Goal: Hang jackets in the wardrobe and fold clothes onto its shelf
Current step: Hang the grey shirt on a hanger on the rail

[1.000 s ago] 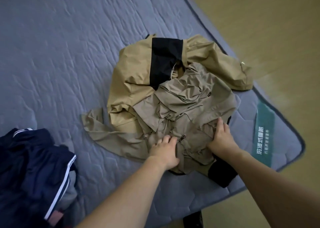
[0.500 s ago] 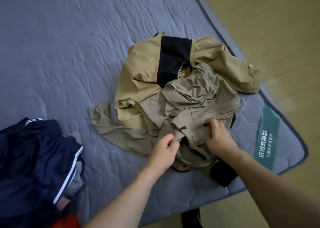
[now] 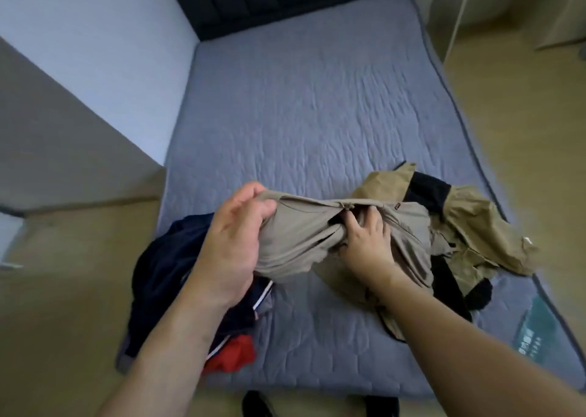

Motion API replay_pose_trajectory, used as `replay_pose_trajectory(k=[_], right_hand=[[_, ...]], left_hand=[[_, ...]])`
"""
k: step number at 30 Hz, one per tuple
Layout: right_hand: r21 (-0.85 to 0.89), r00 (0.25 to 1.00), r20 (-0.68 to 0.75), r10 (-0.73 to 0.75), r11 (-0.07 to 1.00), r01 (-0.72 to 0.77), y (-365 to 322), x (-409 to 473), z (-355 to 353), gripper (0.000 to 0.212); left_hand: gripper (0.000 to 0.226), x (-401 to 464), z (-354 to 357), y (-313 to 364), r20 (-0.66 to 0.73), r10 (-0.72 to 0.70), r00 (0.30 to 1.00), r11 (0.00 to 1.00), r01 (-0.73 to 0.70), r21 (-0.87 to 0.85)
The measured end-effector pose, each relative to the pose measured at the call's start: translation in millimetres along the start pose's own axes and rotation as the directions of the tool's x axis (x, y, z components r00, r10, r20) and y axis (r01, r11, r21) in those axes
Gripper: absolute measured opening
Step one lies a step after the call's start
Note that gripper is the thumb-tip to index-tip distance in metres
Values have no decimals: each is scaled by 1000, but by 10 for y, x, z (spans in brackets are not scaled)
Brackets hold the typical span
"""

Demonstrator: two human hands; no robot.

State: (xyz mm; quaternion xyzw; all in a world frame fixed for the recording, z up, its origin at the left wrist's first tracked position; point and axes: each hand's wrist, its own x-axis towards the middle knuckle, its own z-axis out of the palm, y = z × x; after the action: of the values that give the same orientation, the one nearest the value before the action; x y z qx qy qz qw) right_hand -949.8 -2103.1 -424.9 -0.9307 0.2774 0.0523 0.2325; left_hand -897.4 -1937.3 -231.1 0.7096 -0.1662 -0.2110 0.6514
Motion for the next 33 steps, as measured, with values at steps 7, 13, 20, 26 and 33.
replay_pose_trajectory(k=[7, 13, 20, 26, 33], right_hand=[[-108, 822, -428, -376, 924, 367, -2022, -280, -679, 57], [157, 625, -696, -353, 775, 612, -4071, -531, -1047, 60], [382, 710, -404, -576, 600, 703, -6697, -1170, -1372, 18], [822, 695, -200, -690, 268, 502, -8541, -2090, -1730, 33], [924, 427, 49, -903, 204, 325, -10045, -2803, -1956, 30]], left_hand=[[23, -662, -1734, 1388, -344, 248, 906, 969, -228, 99], [27, -1376, -3557, 2357, -345, 740, 577, 609, -358, 708], [24, -2208, -5404, 3059, -308, 928, 207, 341, -147, 929], [17, -2719, -6878, 3443, -375, 897, 232, 269, 386, 883], [31, -3092, -7902, 3604, -388, 921, -23, 279, 735, 619]])
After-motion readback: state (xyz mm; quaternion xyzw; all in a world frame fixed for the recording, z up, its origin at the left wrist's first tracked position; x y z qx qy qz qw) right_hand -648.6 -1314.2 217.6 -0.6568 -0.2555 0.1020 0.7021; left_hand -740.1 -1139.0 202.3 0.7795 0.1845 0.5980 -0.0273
